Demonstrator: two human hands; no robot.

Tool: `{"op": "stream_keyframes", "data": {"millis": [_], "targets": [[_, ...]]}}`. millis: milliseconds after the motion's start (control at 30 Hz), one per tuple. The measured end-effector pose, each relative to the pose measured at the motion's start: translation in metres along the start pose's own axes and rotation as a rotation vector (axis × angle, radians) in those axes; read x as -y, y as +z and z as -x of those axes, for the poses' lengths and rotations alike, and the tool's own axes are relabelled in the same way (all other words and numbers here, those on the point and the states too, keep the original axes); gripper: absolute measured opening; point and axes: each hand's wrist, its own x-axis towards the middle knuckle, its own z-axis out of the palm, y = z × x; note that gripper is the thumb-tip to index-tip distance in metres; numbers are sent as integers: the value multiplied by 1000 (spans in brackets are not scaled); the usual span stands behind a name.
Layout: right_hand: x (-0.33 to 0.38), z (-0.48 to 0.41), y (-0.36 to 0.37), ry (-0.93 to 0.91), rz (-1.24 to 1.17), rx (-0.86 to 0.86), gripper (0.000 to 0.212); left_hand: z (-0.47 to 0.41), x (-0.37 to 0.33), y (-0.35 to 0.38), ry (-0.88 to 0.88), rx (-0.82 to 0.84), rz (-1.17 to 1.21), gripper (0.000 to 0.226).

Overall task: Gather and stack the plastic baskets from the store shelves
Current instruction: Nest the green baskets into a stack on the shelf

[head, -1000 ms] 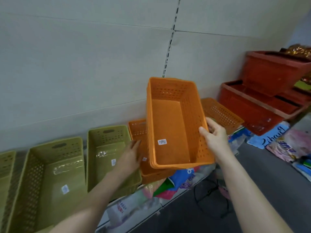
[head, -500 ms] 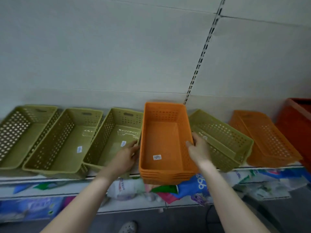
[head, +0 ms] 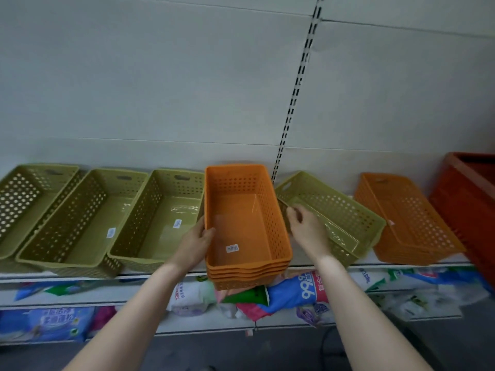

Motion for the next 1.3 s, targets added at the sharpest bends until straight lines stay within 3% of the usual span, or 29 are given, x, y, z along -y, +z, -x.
{"op": "stream_keyframes", "data": {"millis": [67, 167, 267, 400, 467, 533, 567, 633, 733, 900, 1067, 1300], "targets": [[-33, 3, -15, -20, 328, -195, 33, -2, 0, 0, 9, -16, -21, 46], [-70, 12, -30, 74, 548, -56, 28, -4, 2, 6, 17, -49, -55, 38], [-79, 22, -21, 103, 489, 65, 27, -8, 1, 12, 37, -86, -79, 36], [-61, 30, -9, 37, 187, 144, 33, -12, 1, 9, 54, -96, -85, 31], [-58, 24, -21, -20, 182, -56, 30, -14, 3, 7, 59, -87, -111, 32], [-67, 10, -39, 13, 369, -267, 35, -12, 3, 7, 76, -84, -122, 35], [-75, 2, -47, 88, 469, -285, 44, -11, 1, 8, 93, -83, -115, 37], [-89, -8, -60, 272, 520, -166, 51, -8, -1, 8, 121, -96, -113, 38], [-104, -12, -72, 351, 442, -71, 31, -5, -2, 11, 137, -124, -88, 35], [-83, -10, -112, 335, 415, -221, 29, -4, -13, 33, 165, -84, -92, 36], [-60, 16, -176, 361, 294, -514, 35, -15, -43, 54, 216, -127, -214, 33], [-41, 15, -205, 264, 123, -557, 26, -23, -58, 53, 203, -144, -193, 33]]}}
